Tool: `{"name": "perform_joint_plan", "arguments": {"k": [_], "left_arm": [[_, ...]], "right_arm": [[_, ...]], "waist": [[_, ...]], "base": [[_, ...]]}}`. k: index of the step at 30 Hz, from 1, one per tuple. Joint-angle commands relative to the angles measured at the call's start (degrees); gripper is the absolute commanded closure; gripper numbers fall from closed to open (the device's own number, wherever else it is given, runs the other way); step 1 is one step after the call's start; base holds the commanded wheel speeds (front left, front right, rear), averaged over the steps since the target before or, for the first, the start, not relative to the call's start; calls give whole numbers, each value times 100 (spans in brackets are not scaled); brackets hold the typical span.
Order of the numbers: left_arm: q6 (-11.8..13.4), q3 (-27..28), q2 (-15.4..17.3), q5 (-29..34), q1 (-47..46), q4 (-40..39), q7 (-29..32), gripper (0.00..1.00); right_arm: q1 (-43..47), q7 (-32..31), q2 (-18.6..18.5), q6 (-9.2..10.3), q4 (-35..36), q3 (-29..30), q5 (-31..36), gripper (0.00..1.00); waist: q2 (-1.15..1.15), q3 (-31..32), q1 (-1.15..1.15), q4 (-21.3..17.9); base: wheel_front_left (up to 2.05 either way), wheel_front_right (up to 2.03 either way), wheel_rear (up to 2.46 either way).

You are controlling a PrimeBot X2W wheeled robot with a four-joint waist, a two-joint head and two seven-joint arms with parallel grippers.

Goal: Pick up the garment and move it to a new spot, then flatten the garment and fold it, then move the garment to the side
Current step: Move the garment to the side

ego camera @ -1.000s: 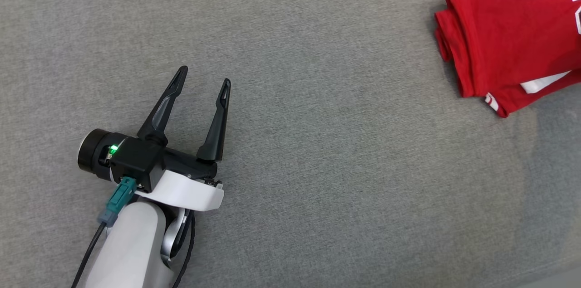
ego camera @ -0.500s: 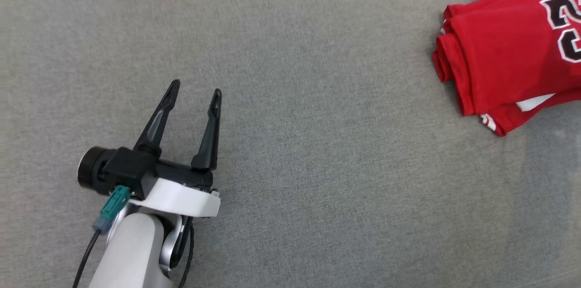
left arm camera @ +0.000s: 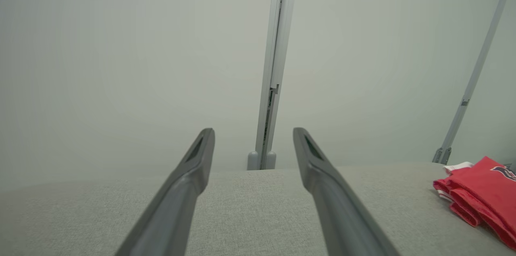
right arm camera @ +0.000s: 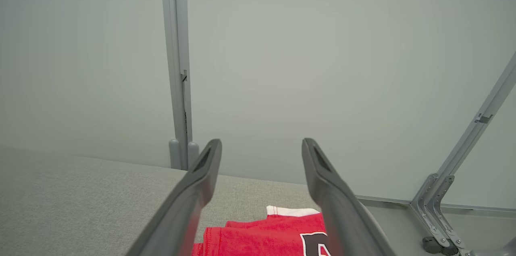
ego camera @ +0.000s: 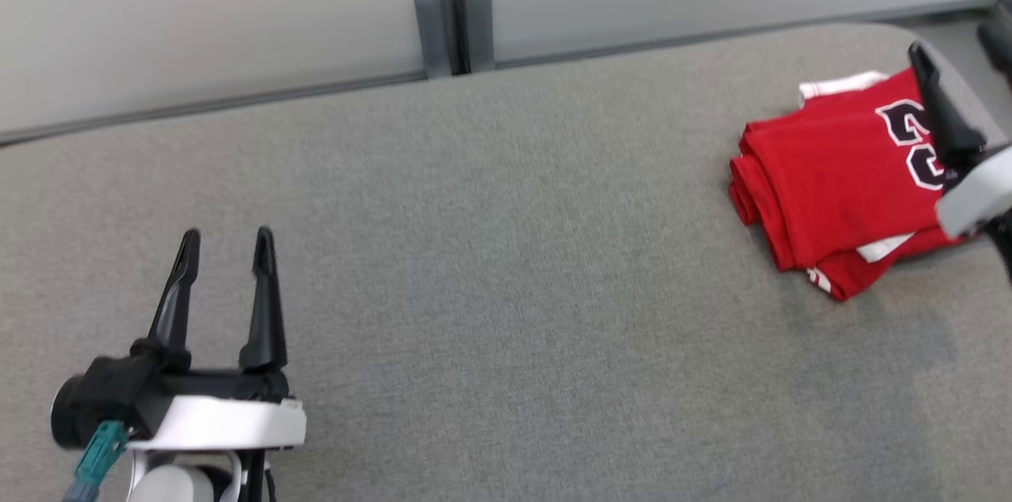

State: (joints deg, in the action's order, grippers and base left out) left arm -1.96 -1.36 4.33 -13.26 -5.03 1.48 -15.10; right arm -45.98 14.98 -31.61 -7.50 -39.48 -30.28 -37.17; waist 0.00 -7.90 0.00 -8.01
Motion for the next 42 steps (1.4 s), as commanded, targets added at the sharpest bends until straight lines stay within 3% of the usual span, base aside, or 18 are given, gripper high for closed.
{"name": "perform_joint_plan", "arguments": {"k": [1, 6, 11, 19, 31, 42], "left_arm": [[6, 87, -1, -52, 147, -28, -3, 0], [-56, 250, -58, -412, 564, 79, 1, 0], [-25, 315, -93, -556, 795, 231, 0, 0], [-125, 411, -121, -438, 921, 649, 0, 0], [-33, 264, -132, -304, 1021, 629, 0, 0], [123, 89, -132, -171, 973, 460, 0, 0]], "right_arm": [[303, 23, 13, 1, 152, 112, 63, 0], [1312, 24, 226, 1, 755, 707, 342, 0], [2402, 24, 664, 1, 1389, 1494, 674, 0], [3600, 23, 1320, 1, 2210, 2037, 1128, 0], [4279, 23, 1822, 0, 2886, 2288, 1442, 0], [4188, 24, 1837, 0, 2795, 2224, 1518, 0]], "waist": [[0, 460, 0, 178], [0, 799, 0, 349], [0, 876, 0, 524], [0, 916, 0, 689], [0, 901, 0, 703], [0, 889, 0, 724]], "base": [[0, 0, 0], [0, 0, 0], [0, 0, 0], [0, 0, 0], [0, 0, 0], [0, 0, 0]]}}
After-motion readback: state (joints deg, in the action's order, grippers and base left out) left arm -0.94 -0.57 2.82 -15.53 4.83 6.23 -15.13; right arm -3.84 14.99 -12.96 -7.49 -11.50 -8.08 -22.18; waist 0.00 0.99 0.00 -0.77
